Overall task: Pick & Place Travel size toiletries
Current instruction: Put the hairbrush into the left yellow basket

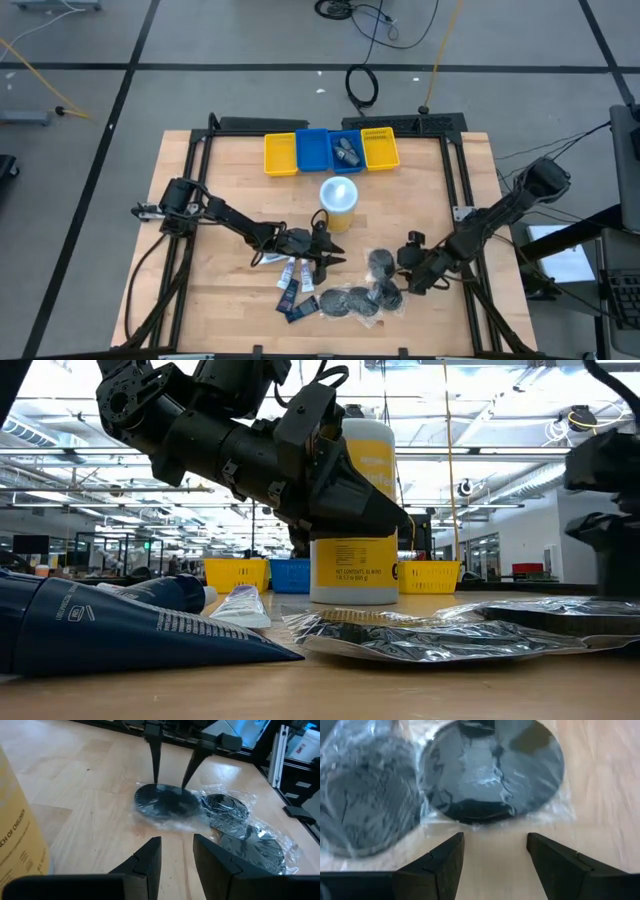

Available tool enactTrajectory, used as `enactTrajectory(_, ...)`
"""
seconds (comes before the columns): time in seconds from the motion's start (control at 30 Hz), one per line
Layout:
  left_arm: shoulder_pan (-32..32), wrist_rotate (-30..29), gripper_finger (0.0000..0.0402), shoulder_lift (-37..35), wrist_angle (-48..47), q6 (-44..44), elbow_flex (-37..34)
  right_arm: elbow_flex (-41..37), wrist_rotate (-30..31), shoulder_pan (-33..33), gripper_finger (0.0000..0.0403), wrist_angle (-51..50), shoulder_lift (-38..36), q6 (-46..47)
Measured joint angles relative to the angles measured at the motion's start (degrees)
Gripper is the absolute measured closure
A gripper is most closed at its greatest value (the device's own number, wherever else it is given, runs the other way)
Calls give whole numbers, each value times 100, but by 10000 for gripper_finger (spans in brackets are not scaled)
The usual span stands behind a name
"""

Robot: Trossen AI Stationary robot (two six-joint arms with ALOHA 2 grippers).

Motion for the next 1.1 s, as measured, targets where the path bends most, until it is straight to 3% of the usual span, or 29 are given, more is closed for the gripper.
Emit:
enactTrajectory(0.37, 0, 7, 289, 0, 13, -15, 0, 209, 423, -90, 186, 309, 257, -915)
enactTrajectory(0.67, 0, 13, 289, 0, 1, -88, 0, 213, 828, -137, 186, 275, 253, -1087)
enactTrajectory(1.1, -78, -122, 289, 321, -145, -313, 249, 220, 807, -378, 190, 579, 248, -1564)
